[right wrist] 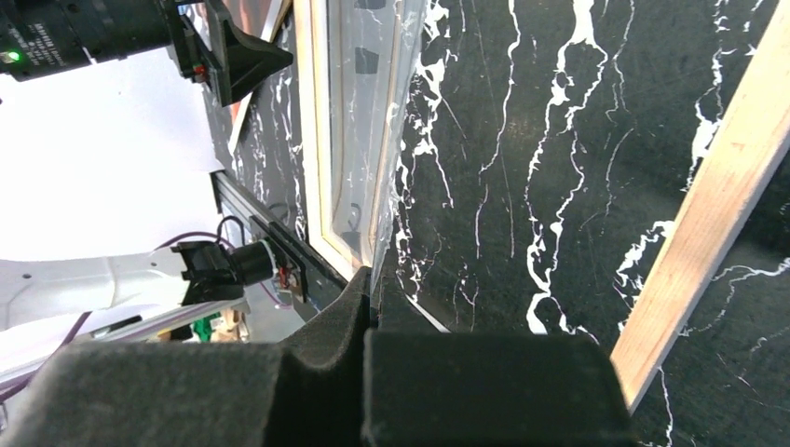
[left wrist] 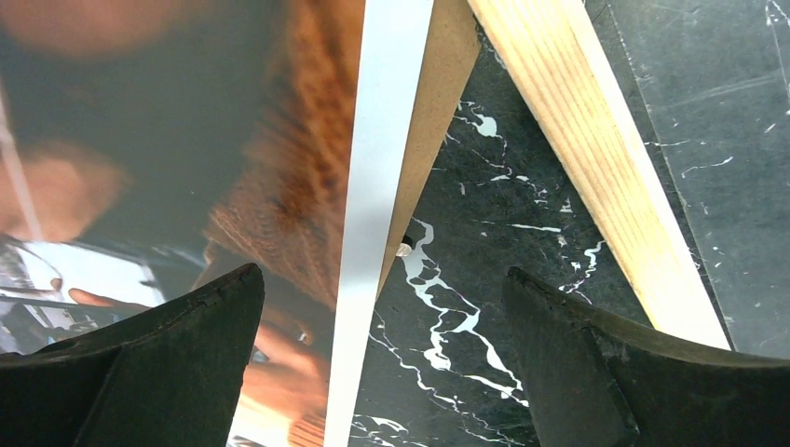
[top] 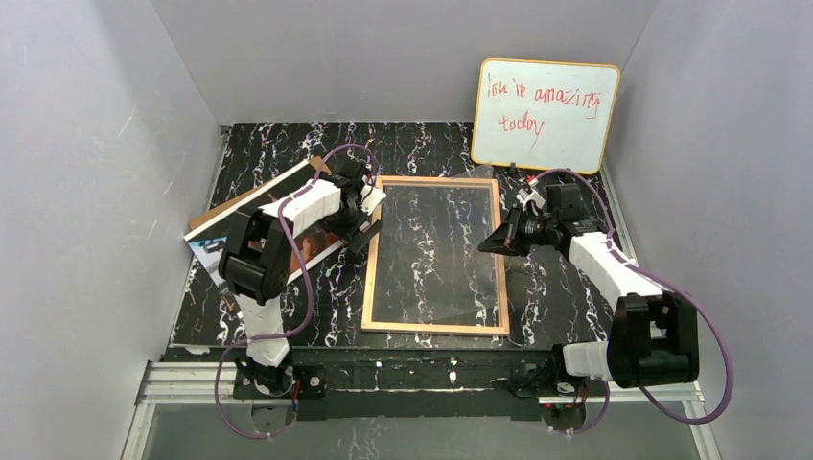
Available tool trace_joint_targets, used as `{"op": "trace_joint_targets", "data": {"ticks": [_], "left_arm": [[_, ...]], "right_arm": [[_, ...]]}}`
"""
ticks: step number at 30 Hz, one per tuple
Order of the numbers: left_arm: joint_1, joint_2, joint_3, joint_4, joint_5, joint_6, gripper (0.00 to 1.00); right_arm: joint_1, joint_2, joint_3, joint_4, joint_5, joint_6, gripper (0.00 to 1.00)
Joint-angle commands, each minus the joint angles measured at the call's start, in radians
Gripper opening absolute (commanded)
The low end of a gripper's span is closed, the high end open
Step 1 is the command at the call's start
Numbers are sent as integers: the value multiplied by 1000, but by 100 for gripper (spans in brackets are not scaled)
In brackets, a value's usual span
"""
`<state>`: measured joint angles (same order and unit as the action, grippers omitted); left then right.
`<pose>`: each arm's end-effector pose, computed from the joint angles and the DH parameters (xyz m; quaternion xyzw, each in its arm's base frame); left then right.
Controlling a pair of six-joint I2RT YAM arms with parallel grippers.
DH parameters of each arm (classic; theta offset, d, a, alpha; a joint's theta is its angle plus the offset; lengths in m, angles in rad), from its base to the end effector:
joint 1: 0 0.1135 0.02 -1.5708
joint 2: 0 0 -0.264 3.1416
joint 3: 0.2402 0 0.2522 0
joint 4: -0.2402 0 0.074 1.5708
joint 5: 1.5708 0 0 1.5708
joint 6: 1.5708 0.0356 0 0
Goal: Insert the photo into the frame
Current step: Place the photo frame item in the photo frame.
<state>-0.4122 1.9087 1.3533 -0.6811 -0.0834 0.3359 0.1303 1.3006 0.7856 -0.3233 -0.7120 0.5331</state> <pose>0.3523 -0.1508 0.1810 0.3535 0.9196 0.0347 0.1677 0.2546 0.0568 0.2244 0.0528 0.8824 0.4170 0.2114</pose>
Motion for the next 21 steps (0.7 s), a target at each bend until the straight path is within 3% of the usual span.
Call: {"op": "trace_joint_targets", "data": {"ticks": [1, 21], "left_arm": [[-5, 5, -19, -7, 25, -14, 98], [-10, 10, -36, 11, 72, -35, 98]], "right_arm": [[-2, 1, -35, 119, -111, 69, 1], [0, -75, -57, 392, -239, 324, 1]]}}
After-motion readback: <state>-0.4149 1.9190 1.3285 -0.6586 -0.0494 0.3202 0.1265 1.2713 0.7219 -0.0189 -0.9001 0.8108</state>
